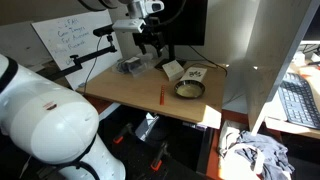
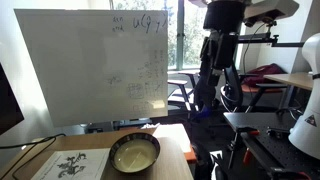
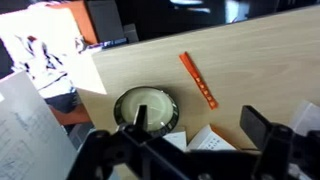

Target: Pick up the red object and place it in the bowl

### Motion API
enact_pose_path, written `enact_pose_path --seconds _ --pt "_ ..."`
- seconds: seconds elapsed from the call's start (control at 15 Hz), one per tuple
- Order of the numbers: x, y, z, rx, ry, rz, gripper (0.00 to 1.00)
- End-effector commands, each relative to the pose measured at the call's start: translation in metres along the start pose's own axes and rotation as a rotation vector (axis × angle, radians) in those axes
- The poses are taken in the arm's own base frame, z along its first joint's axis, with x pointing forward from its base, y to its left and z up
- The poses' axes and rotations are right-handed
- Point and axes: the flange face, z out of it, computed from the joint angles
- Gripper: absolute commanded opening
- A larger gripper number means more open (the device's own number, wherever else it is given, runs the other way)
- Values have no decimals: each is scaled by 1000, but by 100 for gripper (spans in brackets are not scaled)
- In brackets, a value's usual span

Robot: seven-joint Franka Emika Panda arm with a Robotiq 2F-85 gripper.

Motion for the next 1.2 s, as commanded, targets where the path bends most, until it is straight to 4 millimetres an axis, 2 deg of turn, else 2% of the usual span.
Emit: enact_pose_path --seconds 0.0,0.27,0.4,0.53,0.87,1.13 --pt "0 0 -1 0 -1 0 100" --pt "4 -3 3 4 3 -37 100" --pt "15 -14 21 22 -18 -140 100" --pt "33 -23 56 41 -39 -234 100" --pt "85 -38 166 62 -111 -411 100" --pt "129 -59 230 76 -132 -506 100"
